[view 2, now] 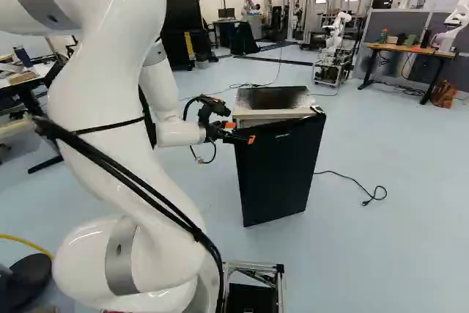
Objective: Grab a drink from the fridge
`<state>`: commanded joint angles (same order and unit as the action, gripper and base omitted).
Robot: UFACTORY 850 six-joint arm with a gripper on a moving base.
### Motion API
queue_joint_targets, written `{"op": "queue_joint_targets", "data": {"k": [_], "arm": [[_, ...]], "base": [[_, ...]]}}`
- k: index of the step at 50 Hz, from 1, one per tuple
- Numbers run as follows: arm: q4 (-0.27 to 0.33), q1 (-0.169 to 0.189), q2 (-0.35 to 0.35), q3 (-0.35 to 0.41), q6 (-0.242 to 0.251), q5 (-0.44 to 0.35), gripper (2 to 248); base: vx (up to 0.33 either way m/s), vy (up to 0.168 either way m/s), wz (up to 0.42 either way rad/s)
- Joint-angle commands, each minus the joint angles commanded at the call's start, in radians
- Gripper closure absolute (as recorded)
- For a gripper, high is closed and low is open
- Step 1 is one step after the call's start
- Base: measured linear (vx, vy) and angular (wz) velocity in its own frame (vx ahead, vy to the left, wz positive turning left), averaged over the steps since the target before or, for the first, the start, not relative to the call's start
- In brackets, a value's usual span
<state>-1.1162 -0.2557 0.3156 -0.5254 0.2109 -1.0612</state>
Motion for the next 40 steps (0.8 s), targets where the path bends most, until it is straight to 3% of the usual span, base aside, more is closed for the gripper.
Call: {"op": "queue_joint_targets", "data": {"k": [40], "arm": [[0.0, 0.014, -0.162, 0.208, 0.0, 0.0, 3]], "base": [[0.0, 0.0, 0.0]]}}
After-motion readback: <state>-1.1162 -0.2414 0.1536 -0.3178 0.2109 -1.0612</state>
